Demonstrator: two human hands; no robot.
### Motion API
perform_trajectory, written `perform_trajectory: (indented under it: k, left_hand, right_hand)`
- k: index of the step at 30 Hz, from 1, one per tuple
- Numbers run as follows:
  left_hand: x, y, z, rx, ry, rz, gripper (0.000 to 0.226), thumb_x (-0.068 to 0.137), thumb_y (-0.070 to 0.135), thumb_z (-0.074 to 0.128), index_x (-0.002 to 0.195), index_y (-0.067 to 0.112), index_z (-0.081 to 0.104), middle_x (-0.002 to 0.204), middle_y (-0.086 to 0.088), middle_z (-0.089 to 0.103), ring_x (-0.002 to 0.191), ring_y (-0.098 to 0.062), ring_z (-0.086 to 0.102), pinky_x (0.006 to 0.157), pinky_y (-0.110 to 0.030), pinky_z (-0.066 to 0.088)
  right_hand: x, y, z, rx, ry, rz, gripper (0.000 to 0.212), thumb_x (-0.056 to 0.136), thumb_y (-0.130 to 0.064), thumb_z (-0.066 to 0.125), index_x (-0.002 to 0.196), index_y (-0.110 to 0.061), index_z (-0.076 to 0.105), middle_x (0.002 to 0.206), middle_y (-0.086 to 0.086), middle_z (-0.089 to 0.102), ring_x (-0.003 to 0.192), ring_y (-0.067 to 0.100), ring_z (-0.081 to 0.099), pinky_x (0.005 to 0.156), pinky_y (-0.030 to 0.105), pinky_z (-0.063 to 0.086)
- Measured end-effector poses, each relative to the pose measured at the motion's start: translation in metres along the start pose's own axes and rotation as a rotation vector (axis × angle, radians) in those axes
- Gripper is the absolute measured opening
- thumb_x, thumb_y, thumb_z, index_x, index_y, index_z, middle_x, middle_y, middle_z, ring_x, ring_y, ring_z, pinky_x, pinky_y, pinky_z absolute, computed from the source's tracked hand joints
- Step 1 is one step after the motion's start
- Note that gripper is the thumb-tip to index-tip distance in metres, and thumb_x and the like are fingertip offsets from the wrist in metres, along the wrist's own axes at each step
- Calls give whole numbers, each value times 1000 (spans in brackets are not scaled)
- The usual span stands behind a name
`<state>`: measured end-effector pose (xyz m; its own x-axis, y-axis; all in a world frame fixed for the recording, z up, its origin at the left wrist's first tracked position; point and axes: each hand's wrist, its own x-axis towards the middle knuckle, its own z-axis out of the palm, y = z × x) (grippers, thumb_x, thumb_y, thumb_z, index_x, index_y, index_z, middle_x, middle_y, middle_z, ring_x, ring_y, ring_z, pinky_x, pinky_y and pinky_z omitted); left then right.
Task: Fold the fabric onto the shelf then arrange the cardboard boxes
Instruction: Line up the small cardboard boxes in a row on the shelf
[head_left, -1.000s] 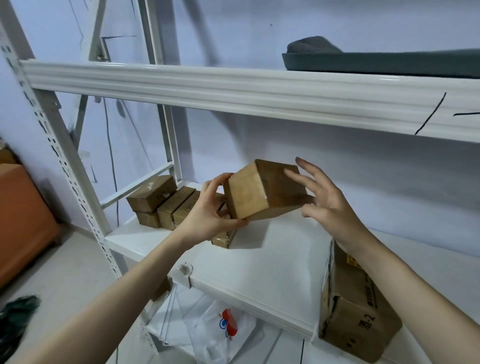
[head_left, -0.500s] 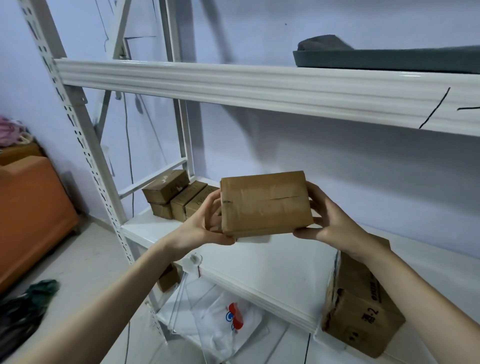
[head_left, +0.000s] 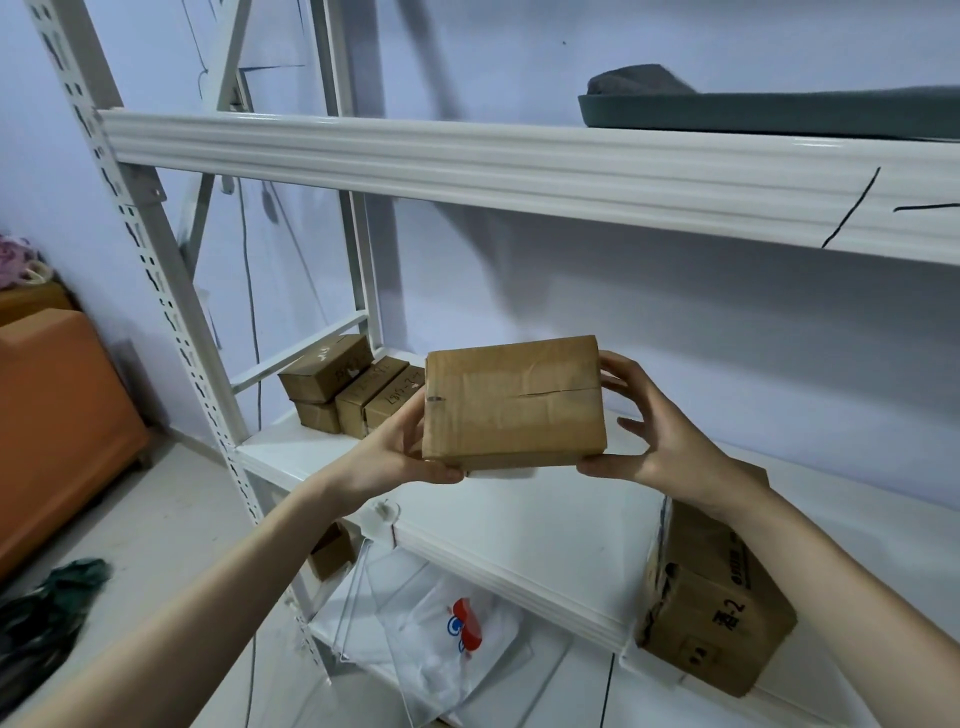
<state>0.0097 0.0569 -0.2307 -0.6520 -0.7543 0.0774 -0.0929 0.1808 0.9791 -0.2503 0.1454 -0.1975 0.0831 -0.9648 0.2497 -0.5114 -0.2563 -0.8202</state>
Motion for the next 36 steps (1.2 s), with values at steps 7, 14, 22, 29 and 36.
perform_trajectory:
  k: [7,14,22,29,36]
  left_hand:
    - [-8,-4,-2,33,-174,-118,40,75,4,67,107,22,51,90,23,73,90,8,65,78,-9,47]
    - [-4,-22,1,-231,-114,-180,54,69,23,81,118,20,59,123,-6,63,113,-19,62,92,-34,54]
    - [-7,-24,20,-227,-91,-197,92,57,53,82,137,33,41,133,-13,56,115,-27,62,92,-36,54]
    - [-16,2,40,-123,62,-123,53,70,59,62,121,45,53,113,-2,65,101,-22,63,76,-29,59]
    - [-29,92,32,149,231,91,71,43,86,62,99,43,71,81,15,74,76,-5,67,71,-33,55]
  right_hand:
    - [-9,-9,-5,81,-33,33,59,74,-45,63,125,-53,36,130,-25,48,119,-11,46,97,19,39]
    - [-24,-17,0,69,-32,10,37,86,-22,61,113,-46,56,112,-14,64,99,-2,59,85,15,49]
    - [-38,-20,0,128,41,-20,50,72,-42,61,120,-42,51,115,-13,63,94,5,64,91,30,53]
    - [-60,-38,-17,76,49,-42,67,71,-46,59,132,-47,30,114,-26,51,94,-10,60,79,3,46]
    - [-77,-87,-47,-19,138,-119,61,55,-60,62,108,-43,39,113,-21,54,94,1,62,78,23,53]
